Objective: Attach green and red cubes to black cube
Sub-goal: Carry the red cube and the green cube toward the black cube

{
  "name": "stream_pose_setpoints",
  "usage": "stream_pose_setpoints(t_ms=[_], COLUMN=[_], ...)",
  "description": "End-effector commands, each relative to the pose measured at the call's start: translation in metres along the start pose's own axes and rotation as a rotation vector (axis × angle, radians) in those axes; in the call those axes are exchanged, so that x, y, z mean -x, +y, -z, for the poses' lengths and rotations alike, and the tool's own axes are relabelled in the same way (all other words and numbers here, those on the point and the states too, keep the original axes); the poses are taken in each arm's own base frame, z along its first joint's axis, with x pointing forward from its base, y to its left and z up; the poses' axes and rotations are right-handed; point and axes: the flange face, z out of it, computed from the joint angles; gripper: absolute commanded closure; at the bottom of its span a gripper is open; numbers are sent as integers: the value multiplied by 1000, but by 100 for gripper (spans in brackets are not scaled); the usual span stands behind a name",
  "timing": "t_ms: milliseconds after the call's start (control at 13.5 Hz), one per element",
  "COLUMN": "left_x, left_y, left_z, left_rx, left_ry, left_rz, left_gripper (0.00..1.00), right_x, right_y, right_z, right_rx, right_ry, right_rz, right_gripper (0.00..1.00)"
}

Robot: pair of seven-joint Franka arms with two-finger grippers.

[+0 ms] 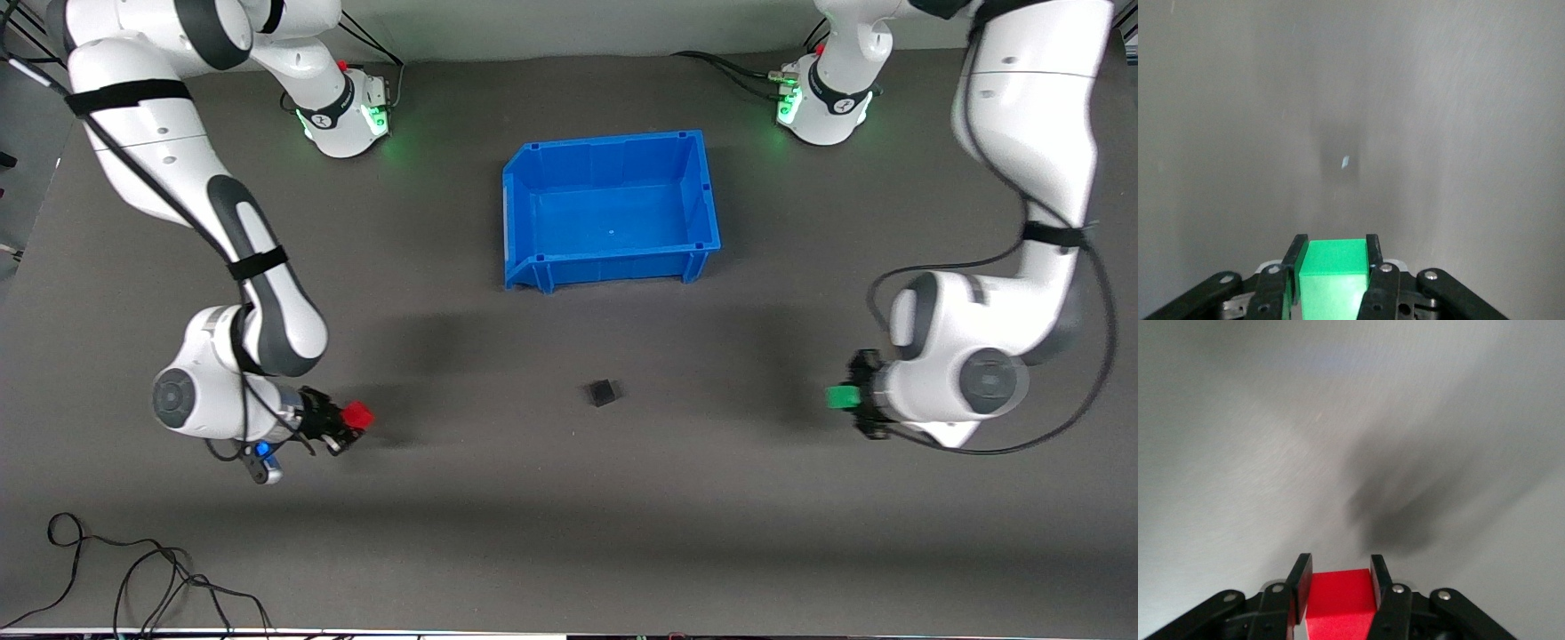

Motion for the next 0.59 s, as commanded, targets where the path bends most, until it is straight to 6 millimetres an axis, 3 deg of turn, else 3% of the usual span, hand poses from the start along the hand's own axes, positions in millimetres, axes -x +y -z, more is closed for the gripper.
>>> stream_pose_setpoints(t_ms=[0,148,369,517], left_x=[54,95,165,201], left_y=[-8,-14,-25,-29], left_z=[-10,-21,-45,-66], left_rx=[26,52,63,52], left_ry=[-10,-75,-135,-130], left_rz=[71,104,189,223], left_gripper=[100,100,100,100], right_x=[15,57,111,143], right_y=[-25,-57,-91,-104], right_z=[-4,-10,-39,-61], right_rx=[-64,-103,-112,-120], right_ry=[-68,-136,-132,-126], right_rz=[-209,-310,-427,-459], right_gripper=[100,100,100,100])
